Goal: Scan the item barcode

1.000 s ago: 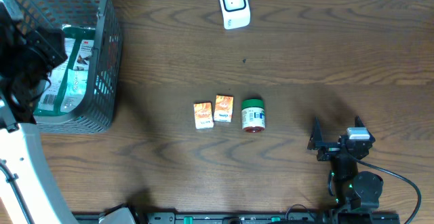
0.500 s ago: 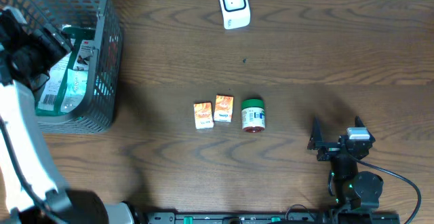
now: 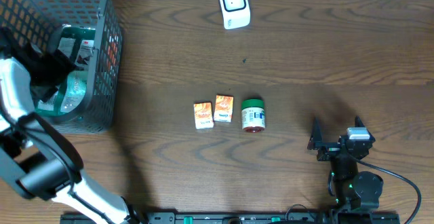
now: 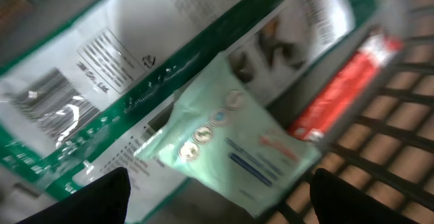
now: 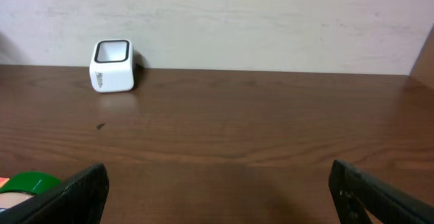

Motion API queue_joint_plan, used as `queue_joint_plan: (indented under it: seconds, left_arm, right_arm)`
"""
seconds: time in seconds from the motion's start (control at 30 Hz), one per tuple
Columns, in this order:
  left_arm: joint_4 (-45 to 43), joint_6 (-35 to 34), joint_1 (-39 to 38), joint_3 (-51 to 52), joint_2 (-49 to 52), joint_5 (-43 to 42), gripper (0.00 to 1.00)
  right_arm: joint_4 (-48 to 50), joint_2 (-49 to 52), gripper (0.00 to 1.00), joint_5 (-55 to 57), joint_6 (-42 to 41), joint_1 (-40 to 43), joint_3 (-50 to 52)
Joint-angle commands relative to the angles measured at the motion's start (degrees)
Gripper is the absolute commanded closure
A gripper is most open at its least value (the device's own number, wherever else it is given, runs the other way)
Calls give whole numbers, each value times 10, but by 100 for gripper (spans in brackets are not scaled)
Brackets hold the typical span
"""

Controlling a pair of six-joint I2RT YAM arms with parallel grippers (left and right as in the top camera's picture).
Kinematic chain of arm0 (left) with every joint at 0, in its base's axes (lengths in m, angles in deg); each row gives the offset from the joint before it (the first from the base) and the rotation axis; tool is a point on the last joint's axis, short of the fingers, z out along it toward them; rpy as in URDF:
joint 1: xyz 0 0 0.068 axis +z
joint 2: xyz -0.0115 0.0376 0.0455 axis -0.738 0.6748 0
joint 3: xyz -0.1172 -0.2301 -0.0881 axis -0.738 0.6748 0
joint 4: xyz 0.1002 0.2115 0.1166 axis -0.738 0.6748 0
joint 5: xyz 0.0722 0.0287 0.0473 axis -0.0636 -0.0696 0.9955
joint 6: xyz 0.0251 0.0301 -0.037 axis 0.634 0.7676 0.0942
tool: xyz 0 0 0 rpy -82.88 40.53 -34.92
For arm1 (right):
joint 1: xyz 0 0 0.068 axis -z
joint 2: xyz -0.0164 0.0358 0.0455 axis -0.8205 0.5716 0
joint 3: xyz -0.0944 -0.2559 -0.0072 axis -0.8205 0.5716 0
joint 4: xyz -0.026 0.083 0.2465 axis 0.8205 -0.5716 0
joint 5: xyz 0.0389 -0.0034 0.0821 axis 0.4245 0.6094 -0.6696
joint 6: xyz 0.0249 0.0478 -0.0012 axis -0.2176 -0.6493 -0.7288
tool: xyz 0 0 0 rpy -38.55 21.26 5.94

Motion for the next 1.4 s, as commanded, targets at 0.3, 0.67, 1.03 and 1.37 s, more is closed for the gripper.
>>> queue_joint_plan:
  seconds: [0.3, 0.67, 1.03, 1.37]
  left_arm:
    - [-11, 23, 0, 0, 103, 1, 13]
    - [-31, 23, -1, 5, 105, -156, 30]
    - [-66, 23, -2, 5, 104, -236, 31]
    - [-118, 23, -58, 16, 105, -159, 24]
  right_arm:
    - [-2, -3, 1, 3, -4, -7, 0]
    - [-2, -3, 1, 3, -4, -7, 1]
    - [-2, -3, 1, 3, -4, -7, 0]
    - [-2, -3, 1, 3, -4, -7, 1]
